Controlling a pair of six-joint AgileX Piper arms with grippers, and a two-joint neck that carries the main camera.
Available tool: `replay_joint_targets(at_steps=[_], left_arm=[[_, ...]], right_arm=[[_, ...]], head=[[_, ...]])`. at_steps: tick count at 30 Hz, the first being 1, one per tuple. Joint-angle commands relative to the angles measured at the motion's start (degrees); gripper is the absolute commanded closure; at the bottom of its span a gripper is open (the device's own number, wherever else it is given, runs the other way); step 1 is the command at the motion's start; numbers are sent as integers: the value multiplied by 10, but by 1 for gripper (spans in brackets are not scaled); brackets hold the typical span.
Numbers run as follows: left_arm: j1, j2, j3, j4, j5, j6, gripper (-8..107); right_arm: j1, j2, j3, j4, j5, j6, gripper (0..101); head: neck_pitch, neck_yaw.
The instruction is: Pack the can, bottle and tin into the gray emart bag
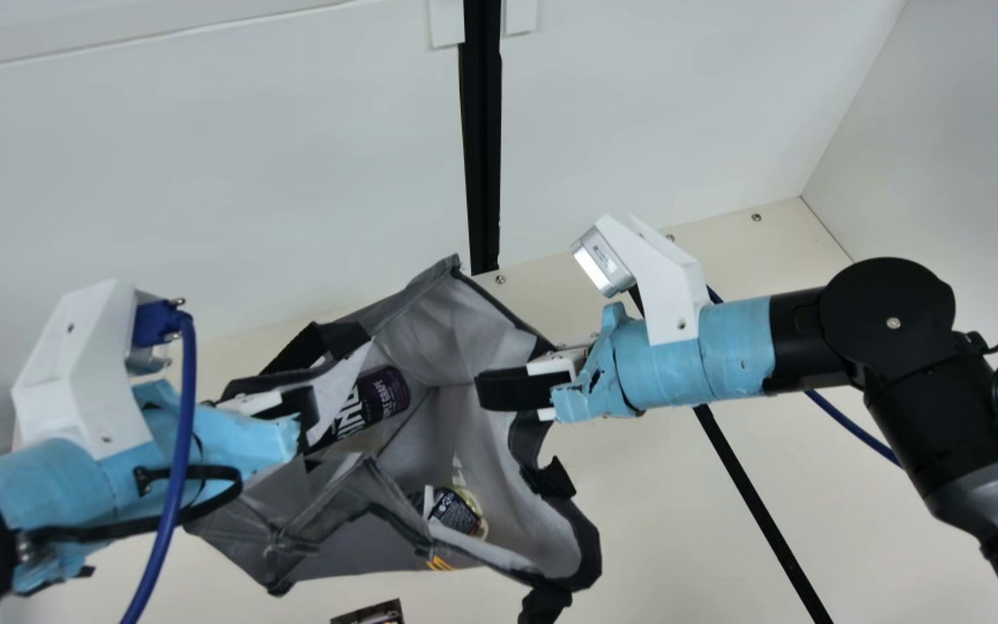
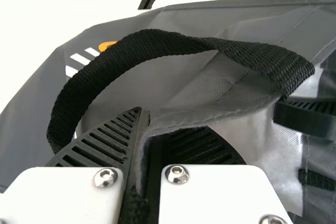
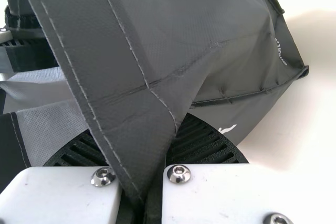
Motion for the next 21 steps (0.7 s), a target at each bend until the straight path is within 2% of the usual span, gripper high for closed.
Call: replay_joint_targets(at_steps=[1, 17, 21], left_arm=[[-2, -1, -2, 2, -4, -2, 89], [-8, -4, -5, 9, -16, -9, 89], [-8, -4, -5, 9, -16, -9, 75]], right_arm=[[0, 0, 0, 0, 0, 0, 101], [0, 0, 0, 0, 0, 0, 101], [0, 0, 0, 0, 0, 0, 101]], head=[[-13, 0], [-13, 0], [-13, 0]])
